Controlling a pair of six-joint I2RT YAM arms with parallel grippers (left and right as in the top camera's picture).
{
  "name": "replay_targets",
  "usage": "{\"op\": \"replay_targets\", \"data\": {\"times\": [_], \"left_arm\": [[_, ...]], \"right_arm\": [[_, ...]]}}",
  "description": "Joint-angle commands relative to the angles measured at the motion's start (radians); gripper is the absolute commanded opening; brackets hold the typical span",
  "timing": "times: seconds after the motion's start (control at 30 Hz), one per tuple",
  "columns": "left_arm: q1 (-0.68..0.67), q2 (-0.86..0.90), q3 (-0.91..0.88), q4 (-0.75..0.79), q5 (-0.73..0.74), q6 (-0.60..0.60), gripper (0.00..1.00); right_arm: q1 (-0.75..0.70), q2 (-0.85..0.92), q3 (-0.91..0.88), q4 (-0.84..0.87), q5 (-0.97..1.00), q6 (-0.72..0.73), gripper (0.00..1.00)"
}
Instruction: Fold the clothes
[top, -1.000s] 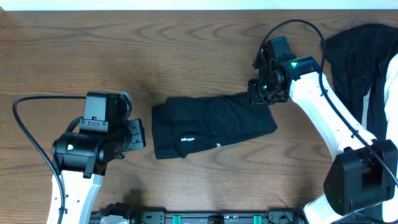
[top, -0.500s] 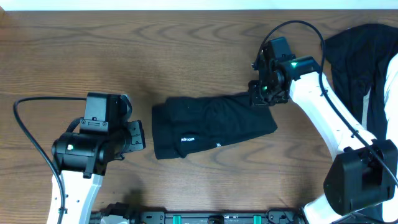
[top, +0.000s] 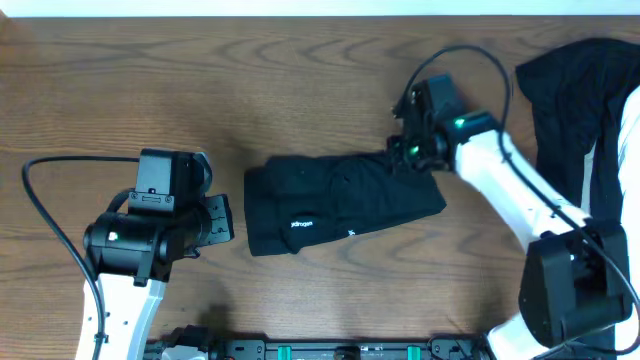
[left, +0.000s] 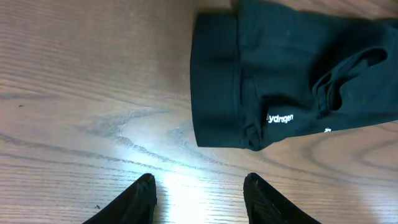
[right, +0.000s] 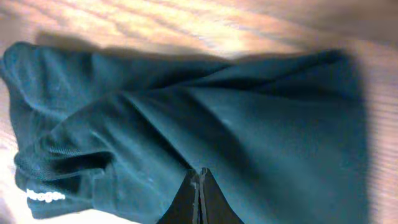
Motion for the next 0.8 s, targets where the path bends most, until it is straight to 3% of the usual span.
{"op": "replay_targets", "data": {"times": [0.0, 0.27, 0.43, 0.67, 0.77], "left_arm": [[0.001, 0.004, 0.02, 0.001, 0.01, -0.005, 0.48], [0.001, 0.004, 0.02, 0.011, 0.01, -0.006, 0.49], [0.001, 0.004, 0.02, 0.011, 0.01, -0.006, 0.49], [0.0, 0.004, 0.019, 0.015, 0.011, -0.019, 0.49], [0.0, 0.008, 0.011, 0.017, 0.011, -0.067, 0.57]], "right_arm": [[0.062, 0.006, -0.075, 0.089, -0.072, 0.039, 0.01], [0.187, 0.006, -0.263, 0.581, -0.062, 0.16, 0.04], [0.236, 0.02, -0.276, 0.576, -0.068, 0.189, 0.03], [0.227, -0.062, -0.258, 0.493, -0.162, 0.068, 0.04], [0.188, -0.164, -0.253, 0.437, -0.207, 0.014, 0.09]]}}
